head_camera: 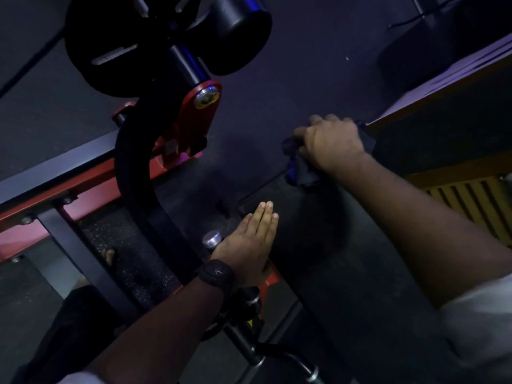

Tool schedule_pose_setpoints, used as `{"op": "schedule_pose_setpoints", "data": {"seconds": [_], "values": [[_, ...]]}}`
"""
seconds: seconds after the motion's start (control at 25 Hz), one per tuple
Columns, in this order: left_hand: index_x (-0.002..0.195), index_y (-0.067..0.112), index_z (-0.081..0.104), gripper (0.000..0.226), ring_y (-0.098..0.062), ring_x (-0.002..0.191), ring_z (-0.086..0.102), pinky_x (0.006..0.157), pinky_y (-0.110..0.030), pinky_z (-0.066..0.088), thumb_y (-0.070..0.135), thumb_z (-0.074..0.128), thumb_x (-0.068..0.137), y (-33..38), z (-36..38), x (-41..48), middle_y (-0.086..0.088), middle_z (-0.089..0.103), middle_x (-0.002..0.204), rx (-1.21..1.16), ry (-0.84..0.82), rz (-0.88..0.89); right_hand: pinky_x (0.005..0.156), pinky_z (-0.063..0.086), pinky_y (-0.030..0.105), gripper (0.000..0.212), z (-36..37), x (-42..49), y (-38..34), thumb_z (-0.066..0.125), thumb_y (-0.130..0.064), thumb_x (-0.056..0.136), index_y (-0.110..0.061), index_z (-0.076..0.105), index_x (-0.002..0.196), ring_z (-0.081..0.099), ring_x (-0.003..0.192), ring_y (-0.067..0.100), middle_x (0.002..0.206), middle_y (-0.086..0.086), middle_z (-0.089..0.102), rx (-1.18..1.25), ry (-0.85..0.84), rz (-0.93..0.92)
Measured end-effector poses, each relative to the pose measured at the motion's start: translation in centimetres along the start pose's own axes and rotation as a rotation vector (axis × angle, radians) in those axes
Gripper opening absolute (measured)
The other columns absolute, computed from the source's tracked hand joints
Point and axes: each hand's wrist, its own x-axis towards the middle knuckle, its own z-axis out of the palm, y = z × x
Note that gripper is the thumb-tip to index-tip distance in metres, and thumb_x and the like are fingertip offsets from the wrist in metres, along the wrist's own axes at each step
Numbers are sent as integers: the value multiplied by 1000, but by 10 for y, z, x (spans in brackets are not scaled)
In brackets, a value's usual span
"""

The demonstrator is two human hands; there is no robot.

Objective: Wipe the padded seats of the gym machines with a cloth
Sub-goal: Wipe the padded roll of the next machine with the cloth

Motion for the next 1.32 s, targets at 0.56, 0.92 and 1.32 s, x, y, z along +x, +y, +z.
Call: {"op": "schedule_pose_setpoints", "data": {"seconds": [0.56,0.92,1.32], "values": [[132,10,65,51,-21,131,56,112,-17,31,17,48,84,-19,-55,6,-7,60,141,-956,241,-452,95,42,46,36,11,-46,-53,53,-25,95,-22,55,131,55,110,38,123,15,58,496,176,216],[124,27,67,57,-12,112,68,102,-44,52,55,75,75,-93,-143,5,8,73,117,-1336,137,-492,74,54,22,35,-52,-76,-116,54,-18,94,-29,57,127,64,85,4,102,-11,66,1990,394,830],[108,7,67,21,-18,93,68,87,-42,56,18,70,91,-103,-244,-56,-8,73,101,-1312,594,-495,90,58,43,47,-123,-120,-149,73,-37,83,-25,61,127,70,107,23,118,5,73,2656,258,409]]}}
